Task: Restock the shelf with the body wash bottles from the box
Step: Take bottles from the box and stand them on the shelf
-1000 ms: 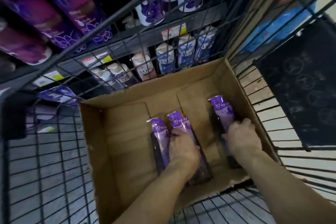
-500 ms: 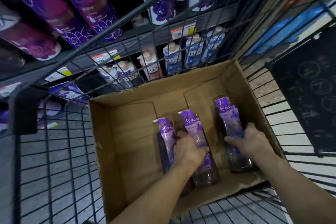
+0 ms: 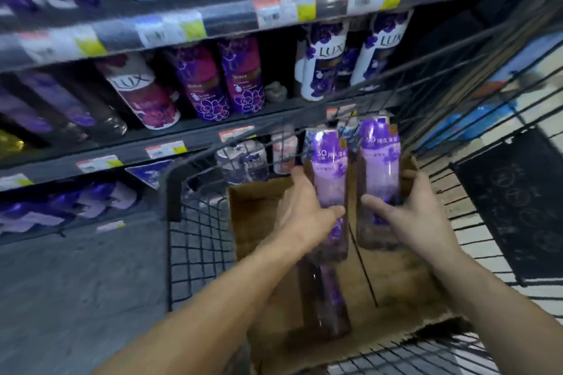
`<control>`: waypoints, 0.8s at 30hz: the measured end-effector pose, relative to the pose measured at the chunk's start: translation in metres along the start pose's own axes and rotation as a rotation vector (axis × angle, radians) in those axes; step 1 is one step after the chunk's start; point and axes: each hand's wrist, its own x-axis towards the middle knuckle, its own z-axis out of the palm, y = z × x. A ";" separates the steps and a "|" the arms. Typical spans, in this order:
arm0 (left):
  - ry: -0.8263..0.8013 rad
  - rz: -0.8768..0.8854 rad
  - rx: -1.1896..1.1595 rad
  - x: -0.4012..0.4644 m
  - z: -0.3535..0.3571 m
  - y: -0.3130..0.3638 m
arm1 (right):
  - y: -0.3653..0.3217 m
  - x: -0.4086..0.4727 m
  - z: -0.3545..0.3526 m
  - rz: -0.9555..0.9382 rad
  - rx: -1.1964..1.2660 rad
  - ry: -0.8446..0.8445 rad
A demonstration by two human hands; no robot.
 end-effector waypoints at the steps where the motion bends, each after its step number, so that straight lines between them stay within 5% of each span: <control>1: 0.015 0.025 -0.021 -0.005 -0.021 0.002 | -0.018 -0.007 0.003 -0.032 0.030 0.031; 13: 0.225 0.308 -0.204 -0.082 -0.314 -0.066 | -0.255 -0.140 0.081 -0.395 0.128 0.164; 24: 0.499 0.310 -0.245 -0.129 -0.550 -0.138 | -0.474 -0.199 0.209 -0.590 0.347 -0.038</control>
